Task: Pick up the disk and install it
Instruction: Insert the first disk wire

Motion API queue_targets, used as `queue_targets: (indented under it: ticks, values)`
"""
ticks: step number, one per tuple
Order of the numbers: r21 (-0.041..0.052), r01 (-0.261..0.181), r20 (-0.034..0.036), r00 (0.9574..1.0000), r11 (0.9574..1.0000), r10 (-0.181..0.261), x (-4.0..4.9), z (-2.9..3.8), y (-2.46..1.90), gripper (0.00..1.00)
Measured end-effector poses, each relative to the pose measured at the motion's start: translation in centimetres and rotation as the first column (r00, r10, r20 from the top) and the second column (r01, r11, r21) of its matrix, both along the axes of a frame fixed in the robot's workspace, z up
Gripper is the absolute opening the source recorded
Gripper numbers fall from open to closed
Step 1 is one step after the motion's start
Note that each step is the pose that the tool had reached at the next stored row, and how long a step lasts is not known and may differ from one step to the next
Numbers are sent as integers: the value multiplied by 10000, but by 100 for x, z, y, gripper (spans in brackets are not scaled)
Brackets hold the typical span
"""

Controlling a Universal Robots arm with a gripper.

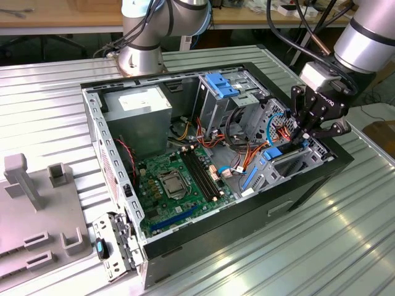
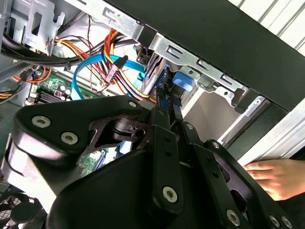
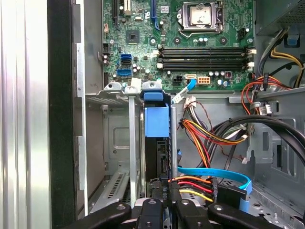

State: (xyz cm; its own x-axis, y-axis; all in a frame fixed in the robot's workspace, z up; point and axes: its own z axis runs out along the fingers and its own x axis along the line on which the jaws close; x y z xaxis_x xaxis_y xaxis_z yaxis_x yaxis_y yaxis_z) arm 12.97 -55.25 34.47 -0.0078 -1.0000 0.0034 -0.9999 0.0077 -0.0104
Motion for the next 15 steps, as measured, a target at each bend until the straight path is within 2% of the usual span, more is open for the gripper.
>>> queue_targets:
  ticks: [8, 15]
  values:
    - [1, 0, 0, 10000, 10000, 0, 0, 23, 2, 17]
    - [2, 0, 1, 10000, 10000, 0, 0, 11, 13, 17]
